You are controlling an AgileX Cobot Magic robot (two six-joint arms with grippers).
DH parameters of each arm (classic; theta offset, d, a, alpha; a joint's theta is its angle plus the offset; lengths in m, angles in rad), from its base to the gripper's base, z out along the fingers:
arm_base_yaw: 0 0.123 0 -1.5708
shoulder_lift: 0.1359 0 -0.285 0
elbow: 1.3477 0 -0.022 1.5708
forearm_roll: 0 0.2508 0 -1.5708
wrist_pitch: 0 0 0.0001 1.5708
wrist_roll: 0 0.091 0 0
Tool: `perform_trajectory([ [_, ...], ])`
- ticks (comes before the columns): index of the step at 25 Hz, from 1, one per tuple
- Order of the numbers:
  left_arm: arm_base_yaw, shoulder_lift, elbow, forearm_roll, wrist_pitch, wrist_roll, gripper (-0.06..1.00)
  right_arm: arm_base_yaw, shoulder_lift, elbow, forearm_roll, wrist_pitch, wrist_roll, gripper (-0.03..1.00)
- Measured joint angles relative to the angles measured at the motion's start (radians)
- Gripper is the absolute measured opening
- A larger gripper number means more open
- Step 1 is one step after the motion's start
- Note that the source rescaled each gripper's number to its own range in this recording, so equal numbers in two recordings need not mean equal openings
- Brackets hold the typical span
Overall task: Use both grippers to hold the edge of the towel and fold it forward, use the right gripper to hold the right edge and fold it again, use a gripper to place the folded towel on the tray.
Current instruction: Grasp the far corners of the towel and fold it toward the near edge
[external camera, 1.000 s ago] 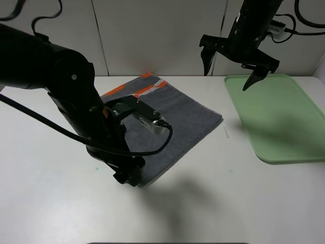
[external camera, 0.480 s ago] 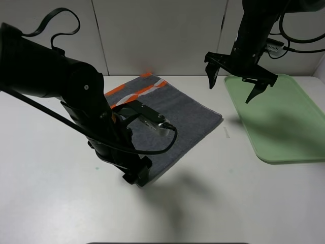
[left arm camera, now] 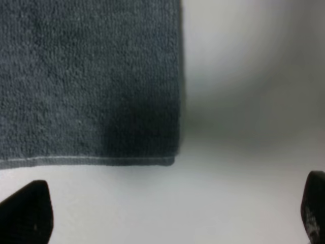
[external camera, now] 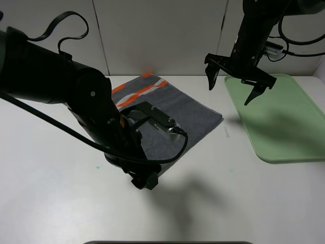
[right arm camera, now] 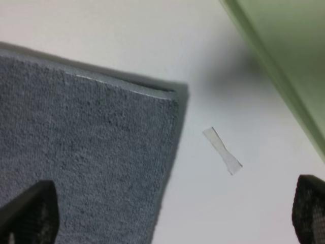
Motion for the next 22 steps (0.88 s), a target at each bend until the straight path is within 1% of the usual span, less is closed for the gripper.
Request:
perform_trajectory([
  [4,0.0,0.026,-0.008,-0.014,-0.012,0.0,0.97,0.0,0.0,0.0,0.007,0.0,0.0,1.0],
  [10,0.0,0.115,-0.059,-0.023,0.007,-0.007,0.97,0.0,0.0,0.0,0.013,-0.01,-0.005,1.0],
  [15,-0.002,0.118,-0.087,-0.024,0.008,-0.038,0.97,0.0,0.017,0.0,0.032,-0.024,-0.046,1.0],
  [18,-0.018,0.118,-0.088,-0.024,0.008,-0.042,0.97,0.0,0.044,0.0,0.055,-0.027,-0.067,1.0],
  [22,-0.054,0.118,-0.088,-0.023,0.008,-0.045,0.97,0.0,0.068,0.0,0.06,-0.025,-0.086,1.0],
])
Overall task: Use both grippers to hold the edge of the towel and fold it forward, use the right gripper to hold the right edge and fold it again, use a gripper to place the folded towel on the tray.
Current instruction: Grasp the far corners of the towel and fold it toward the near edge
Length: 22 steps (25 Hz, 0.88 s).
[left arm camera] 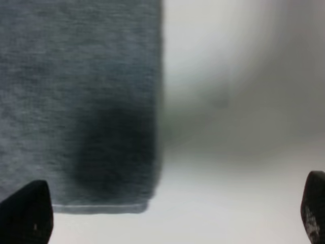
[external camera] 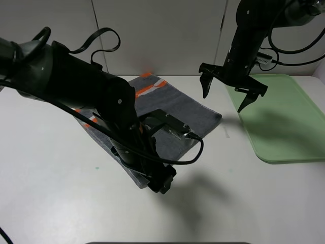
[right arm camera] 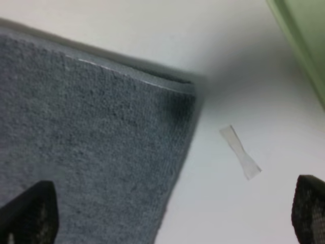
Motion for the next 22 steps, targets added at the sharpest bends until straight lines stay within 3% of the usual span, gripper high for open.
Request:
perform_trajectory([
  [12,-0.026,0.0,0.0,0.001,-0.001,-0.001,0.97,0.0,0.028,0.0,0.005,-0.053,-0.001,1.0],
  [22,-0.026,0.0,0.0,0.001,-0.001,-0.001,0.97,0.0,0.082,0.0,0.087,-0.053,-0.004,1.0],
])
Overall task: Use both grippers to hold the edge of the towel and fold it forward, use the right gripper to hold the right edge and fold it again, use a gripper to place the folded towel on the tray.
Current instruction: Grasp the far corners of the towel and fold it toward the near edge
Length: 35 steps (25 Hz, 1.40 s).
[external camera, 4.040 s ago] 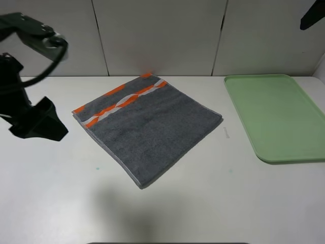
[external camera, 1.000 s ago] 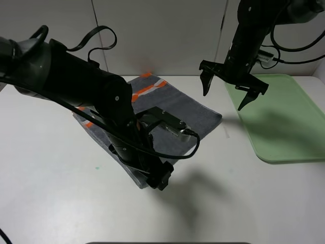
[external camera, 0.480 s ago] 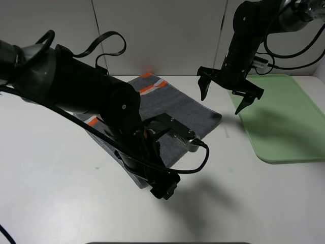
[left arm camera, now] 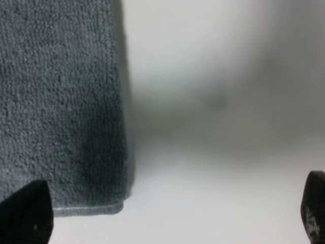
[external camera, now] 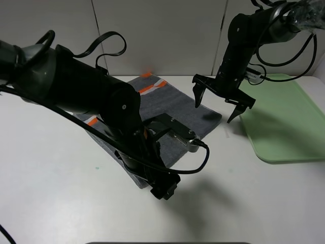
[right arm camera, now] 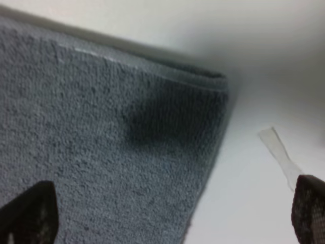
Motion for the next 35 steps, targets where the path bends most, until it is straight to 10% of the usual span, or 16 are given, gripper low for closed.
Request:
perform_trajectory([
  [35,0.0,0.139,-0.101,0.001,-0.031,-0.008,0.97,0.0,0.089,0.0,0.026,-0.036,-0.012,1.0],
])
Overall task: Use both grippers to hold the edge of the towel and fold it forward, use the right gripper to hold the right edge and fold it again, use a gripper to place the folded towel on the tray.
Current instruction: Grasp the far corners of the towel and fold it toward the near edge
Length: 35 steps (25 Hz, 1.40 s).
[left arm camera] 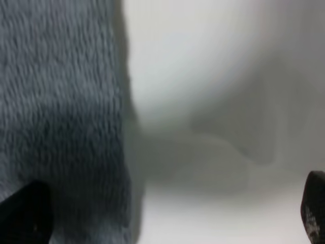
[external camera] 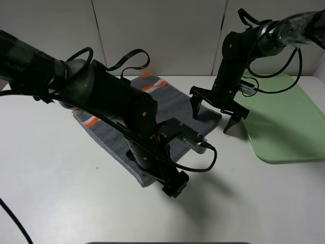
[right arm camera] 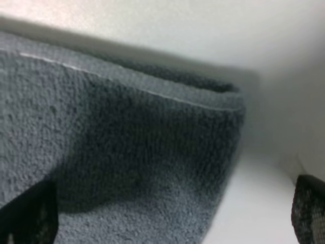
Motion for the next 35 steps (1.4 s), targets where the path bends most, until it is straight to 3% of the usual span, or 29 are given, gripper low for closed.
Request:
perform_trajectory([
  [18,0.0,0.0,0.002,0.006,0.027,0.0,0.93,0.0,0.0,0.0,-0.01,-0.004,-0.015,0.99],
  [29,0.0,0.0,0.003,0.021,0.029,0.0,0.75,0.0,0.0,0.0,-0.028,0.007,-0.03,0.73],
  [35,0.0,0.0,0.003,0.022,0.03,0.0,0.69,0.0,0.0,0.0,-0.033,0.009,-0.033,0.67],
])
